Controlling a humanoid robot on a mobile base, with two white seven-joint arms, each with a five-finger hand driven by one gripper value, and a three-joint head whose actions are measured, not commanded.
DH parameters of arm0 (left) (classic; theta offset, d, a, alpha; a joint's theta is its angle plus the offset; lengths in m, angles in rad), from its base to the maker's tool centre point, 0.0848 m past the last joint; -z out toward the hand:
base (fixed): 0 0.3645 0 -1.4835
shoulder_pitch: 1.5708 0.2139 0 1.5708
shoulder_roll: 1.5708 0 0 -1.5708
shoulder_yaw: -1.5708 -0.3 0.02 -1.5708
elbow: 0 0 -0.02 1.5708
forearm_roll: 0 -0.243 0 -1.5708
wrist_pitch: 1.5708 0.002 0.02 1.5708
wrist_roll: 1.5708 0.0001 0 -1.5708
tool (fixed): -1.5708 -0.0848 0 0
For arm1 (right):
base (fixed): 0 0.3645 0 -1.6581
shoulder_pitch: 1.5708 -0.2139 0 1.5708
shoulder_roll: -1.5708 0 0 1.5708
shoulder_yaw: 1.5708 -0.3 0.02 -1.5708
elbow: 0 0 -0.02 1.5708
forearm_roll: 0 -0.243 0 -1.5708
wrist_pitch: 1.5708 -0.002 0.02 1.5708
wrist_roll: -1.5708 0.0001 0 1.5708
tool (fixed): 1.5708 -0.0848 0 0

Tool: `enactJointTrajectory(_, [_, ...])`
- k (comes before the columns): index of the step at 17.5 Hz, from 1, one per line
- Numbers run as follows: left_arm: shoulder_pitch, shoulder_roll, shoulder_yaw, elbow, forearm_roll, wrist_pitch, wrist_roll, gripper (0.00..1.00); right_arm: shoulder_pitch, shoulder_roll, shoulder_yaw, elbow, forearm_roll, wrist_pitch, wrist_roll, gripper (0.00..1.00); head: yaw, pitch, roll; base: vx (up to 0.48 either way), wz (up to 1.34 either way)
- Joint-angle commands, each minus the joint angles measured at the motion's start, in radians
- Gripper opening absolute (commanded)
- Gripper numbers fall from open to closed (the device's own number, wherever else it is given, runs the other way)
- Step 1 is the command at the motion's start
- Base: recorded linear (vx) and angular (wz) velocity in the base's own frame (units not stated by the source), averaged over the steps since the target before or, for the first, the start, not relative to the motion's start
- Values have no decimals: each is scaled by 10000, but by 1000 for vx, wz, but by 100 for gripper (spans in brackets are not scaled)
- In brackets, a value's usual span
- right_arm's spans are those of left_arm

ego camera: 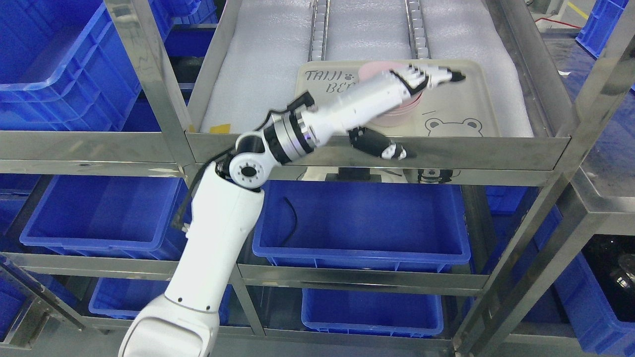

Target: Stack pink IKEA bowl on shelf middle layer

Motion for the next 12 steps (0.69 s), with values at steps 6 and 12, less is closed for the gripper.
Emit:
enactJointTrajectory(6, [6810, 174, 287, -238, -136, -451, -493, 99, 47, -175, 0, -175, 0, -7, -16, 100, 0, 0, 0, -4, 31])
enactJointTrajectory(12, [7121, 174, 769, 839, 1517, 740, 2769, 99, 47, -175, 0, -175, 0, -7, -16, 100, 0, 0, 0, -20, 139])
